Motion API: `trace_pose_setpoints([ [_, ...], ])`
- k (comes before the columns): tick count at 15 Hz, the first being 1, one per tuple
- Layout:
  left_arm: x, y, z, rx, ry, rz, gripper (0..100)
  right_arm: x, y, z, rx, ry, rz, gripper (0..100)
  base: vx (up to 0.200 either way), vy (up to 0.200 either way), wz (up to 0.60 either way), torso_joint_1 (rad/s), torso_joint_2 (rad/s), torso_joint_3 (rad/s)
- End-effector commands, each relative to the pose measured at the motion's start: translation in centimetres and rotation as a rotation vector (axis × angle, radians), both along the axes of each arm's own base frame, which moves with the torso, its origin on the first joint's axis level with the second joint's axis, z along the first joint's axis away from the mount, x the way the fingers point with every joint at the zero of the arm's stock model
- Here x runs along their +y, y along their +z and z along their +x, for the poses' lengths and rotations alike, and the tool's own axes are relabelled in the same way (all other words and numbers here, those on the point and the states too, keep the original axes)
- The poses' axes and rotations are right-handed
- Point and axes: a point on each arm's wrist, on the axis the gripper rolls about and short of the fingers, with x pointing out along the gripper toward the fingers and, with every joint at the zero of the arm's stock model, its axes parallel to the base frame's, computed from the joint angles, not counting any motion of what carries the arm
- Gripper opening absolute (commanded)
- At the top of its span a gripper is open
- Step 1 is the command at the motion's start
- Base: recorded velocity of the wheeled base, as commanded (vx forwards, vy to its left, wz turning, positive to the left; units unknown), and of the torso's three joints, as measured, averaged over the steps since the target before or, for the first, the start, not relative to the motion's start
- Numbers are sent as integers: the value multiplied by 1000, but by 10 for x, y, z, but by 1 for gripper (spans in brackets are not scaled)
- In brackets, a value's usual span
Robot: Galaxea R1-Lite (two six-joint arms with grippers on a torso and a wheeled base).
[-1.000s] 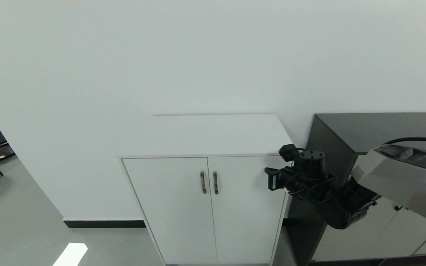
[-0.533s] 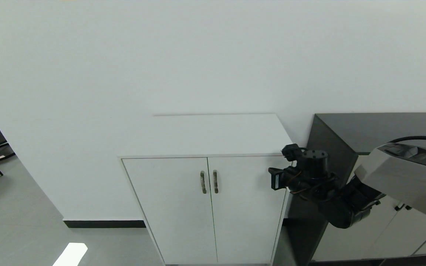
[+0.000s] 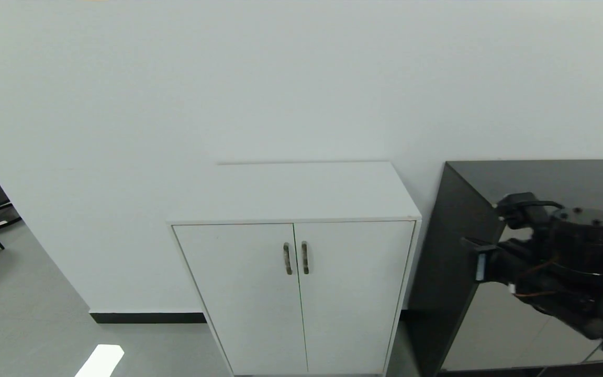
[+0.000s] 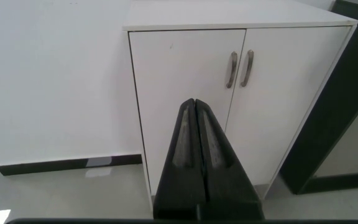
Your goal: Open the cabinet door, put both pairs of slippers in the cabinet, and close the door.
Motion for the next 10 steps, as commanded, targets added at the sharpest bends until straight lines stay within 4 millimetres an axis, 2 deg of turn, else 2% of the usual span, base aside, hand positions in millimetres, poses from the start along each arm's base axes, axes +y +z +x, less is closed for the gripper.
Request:
trace_pose_setpoints([
  [1, 0, 0, 0, 1, 0, -1, 0, -85, 5, -121, -32, -218, -62, 0, 0, 0, 0, 0, 0, 0],
  [2, 0, 0, 0, 1, -1, -1, 0, -98, -4, -159, -13, -205, -52, 0, 0, 0, 0, 0, 0, 0],
  [3, 0, 0, 0, 1, 0, -1, 0, -101, -10, -180, 12, -193, -37, 0, 0, 0, 0, 0, 0, 0],
  [6, 0, 0, 0, 1, 0, -1, 0, -100, -35, -230, 47, -166, -21, 0, 0, 0, 0, 0, 0, 0],
  [8, 0, 0, 0, 1, 0, -1, 0, -99, -48, -243, 26, -165, -14, 0, 0, 0, 0, 0, 0, 0],
  [10, 0, 0, 0, 1, -1, -1, 0, -99, -51, -247, -8, -166, 20, 0, 0, 0, 0, 0, 0, 0],
])
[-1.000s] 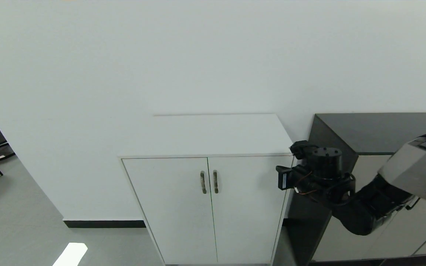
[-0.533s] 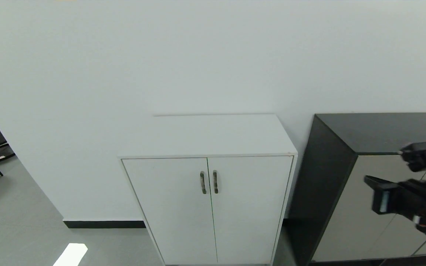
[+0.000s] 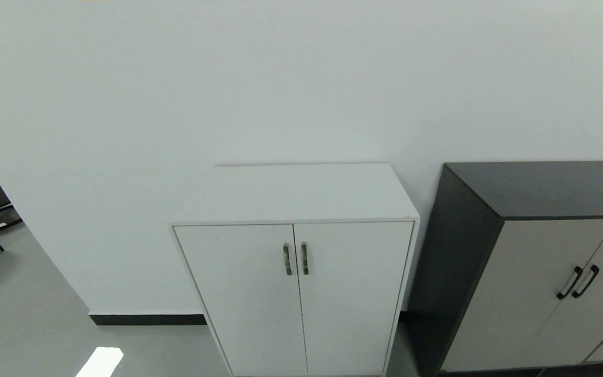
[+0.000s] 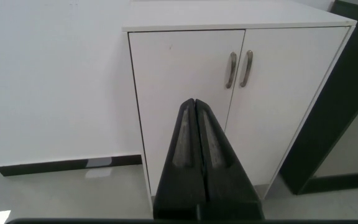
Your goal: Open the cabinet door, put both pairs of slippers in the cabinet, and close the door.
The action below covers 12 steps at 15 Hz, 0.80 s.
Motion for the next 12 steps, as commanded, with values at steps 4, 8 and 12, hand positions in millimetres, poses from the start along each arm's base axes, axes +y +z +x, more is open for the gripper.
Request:
trace_pose_setpoints([
  [4, 0, 0, 0, 1, 0, 0, 0, 0, -15, -31, -249, -12, 25, 0, 0, 0, 0, 0, 0, 0],
  [8, 0, 0, 0, 1, 0, 0, 0, -1, -16, -33, -271, -48, -49, 0, 0, 0, 0, 0, 0, 0],
  [12, 0, 0, 0, 1, 0, 0, 0, -1, -15, -28, -224, 108, -2, 0, 0, 0, 0, 0, 0, 0],
])
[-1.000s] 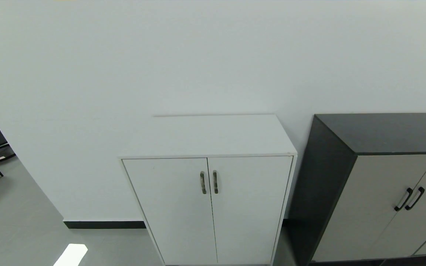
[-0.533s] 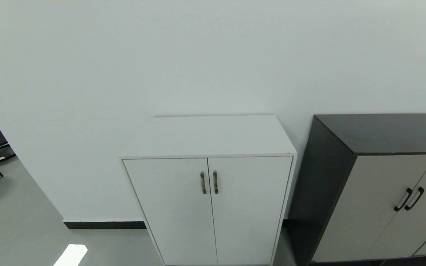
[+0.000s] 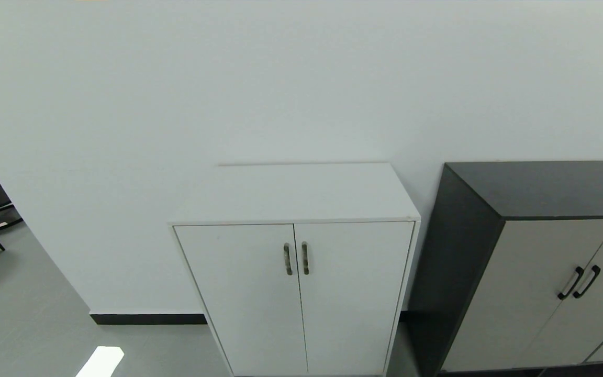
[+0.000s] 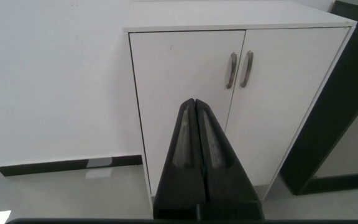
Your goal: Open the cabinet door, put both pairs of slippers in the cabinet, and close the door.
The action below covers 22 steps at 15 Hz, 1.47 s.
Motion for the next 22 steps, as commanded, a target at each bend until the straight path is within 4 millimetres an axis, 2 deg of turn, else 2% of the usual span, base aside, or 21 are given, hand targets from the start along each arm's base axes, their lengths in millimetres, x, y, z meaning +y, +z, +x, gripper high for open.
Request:
trace_pose_setpoints([
  [1, 0, 0, 0, 1, 0, -1, 0, -1, 0, 2, 22, -2, 26, 0, 0, 0, 0, 0, 0, 0],
  [6, 0, 0, 0, 1, 0, -1, 0, -1, -2, 3, -1, -14, 85, 0, 0, 0, 0, 0, 0, 0],
  [9, 0, 0, 0, 1, 0, -1, 0, -3, -2, 5, 15, 82, 71, 0, 0, 0, 0, 0, 0, 0],
  [14, 0, 0, 0, 1, 0, -1, 0, -4, -1, 4, -11, 58, -5, 0, 0, 0, 0, 0, 0, 0],
  [17, 0, 0, 0, 1, 0, -1, 0, -6, -2, 3, -4, 220, 98, 0, 0, 0, 0, 0, 0, 0],
  [19, 0, 0, 0, 1, 0, -1, 0, -6, -2, 5, 15, 211, 68, 0, 0, 0, 0, 0, 0, 0],
  [22, 0, 0, 0, 1, 0, -1, 0, -4, 1, 11, 73, 36, -51, 0, 0, 0, 0, 0, 0, 0],
])
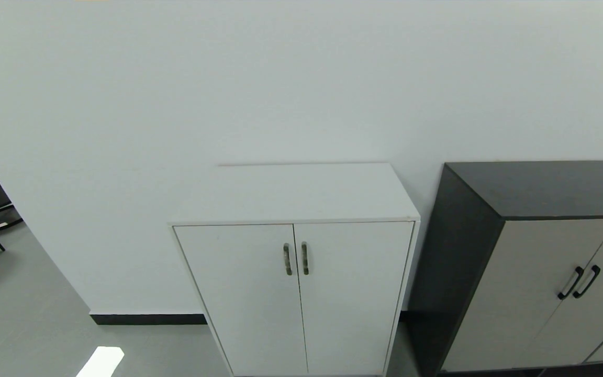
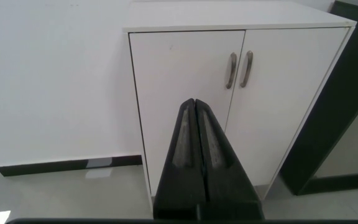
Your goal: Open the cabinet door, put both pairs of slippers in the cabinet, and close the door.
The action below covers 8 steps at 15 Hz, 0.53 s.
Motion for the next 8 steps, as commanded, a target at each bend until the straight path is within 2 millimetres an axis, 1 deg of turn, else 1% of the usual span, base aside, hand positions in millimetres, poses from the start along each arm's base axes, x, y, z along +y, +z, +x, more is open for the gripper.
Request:
trace_pose_setpoints([
  [1, 0, 0, 0, 1, 0, -1, 0, 1, 2, 5, 53, -111, -70, 0, 0, 0, 0, 0, 0, 0],
  [2, 0, 0, 0, 1, -2, -1, 0, 0, 2, 3, 28, -140, -78, 0, 0, 0, 0, 0, 0, 0],
  [3, 0, 0, 0, 1, 0, -1, 0, -1, 1, -3, -41, -114, -50, 0, 0, 0, 0, 0, 0, 0],
  [5, 0, 0, 0, 1, 0, -1, 0, 0, 0, -3, -39, -85, 21, 0, 0, 0, 0, 0, 0, 0],
  [6, 0, 0, 0, 1, 0, -1, 0, 0, 1, -3, -30, -81, 27, 0, 0, 0, 0, 0, 0, 0],
  [7, 0, 0, 0, 1, 0, -1, 0, 0, 1, -2, -28, -117, -2, 0, 0, 0, 0, 0, 0, 0],
  [8, 0, 0, 0, 1, 0, -1, 0, 1, 0, -3, -35, -193, -10, 0, 0, 0, 0, 0, 0, 0],
])
